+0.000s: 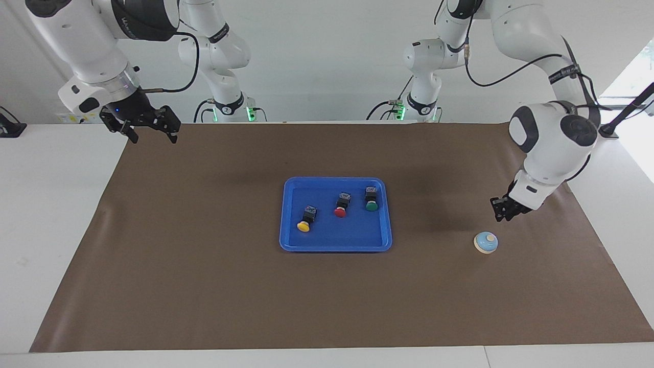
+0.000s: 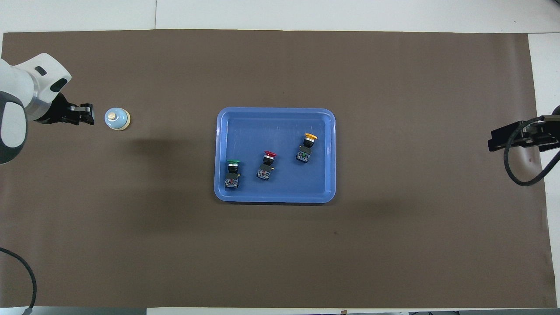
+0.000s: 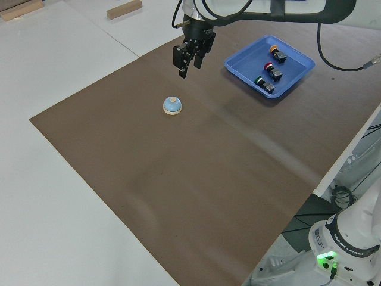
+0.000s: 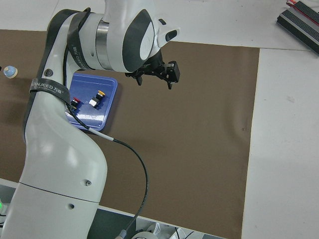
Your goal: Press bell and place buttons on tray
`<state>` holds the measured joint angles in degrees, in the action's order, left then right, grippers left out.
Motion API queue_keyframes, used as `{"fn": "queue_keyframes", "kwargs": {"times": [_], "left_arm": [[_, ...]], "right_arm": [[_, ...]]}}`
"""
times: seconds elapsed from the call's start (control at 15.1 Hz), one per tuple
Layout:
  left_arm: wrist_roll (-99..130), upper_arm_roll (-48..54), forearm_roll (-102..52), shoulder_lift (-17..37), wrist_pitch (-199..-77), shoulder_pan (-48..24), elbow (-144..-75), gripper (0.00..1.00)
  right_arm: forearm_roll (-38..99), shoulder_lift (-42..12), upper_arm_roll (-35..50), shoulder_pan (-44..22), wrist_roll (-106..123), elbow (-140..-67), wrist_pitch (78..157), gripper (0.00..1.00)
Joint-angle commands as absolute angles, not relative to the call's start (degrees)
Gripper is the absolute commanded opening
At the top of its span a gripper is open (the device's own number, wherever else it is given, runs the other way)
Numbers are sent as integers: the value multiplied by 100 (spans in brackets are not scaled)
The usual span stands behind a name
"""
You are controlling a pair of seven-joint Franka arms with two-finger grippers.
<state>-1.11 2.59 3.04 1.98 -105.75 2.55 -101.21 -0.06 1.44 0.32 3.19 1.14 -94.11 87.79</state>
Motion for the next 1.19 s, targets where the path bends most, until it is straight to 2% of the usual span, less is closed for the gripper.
{"fn": "queue_keyframes", "kwargs": {"times": [0.0, 0.26, 0.53, 1.12], "left_arm": [[-44, 264, 360, -429, -10074, 211, -10301, 100], [-26, 290, 238, -659, -9669, 211, -10135, 100], [-35, 281, 62, -317, -8703, 246, -9186, 100], [-88, 281, 62, -351, -8473, 115, -9229, 100]], "right_arm": [[-62, 229, 97, 387, 220, -9475, 8754, 100], [-62, 229, 97, 387, 220, -9475, 8754, 100], [-62, 229, 97, 387, 220, -9483, 8754, 100], [-62, 229, 97, 387, 220, -9475, 8754, 100]]}}
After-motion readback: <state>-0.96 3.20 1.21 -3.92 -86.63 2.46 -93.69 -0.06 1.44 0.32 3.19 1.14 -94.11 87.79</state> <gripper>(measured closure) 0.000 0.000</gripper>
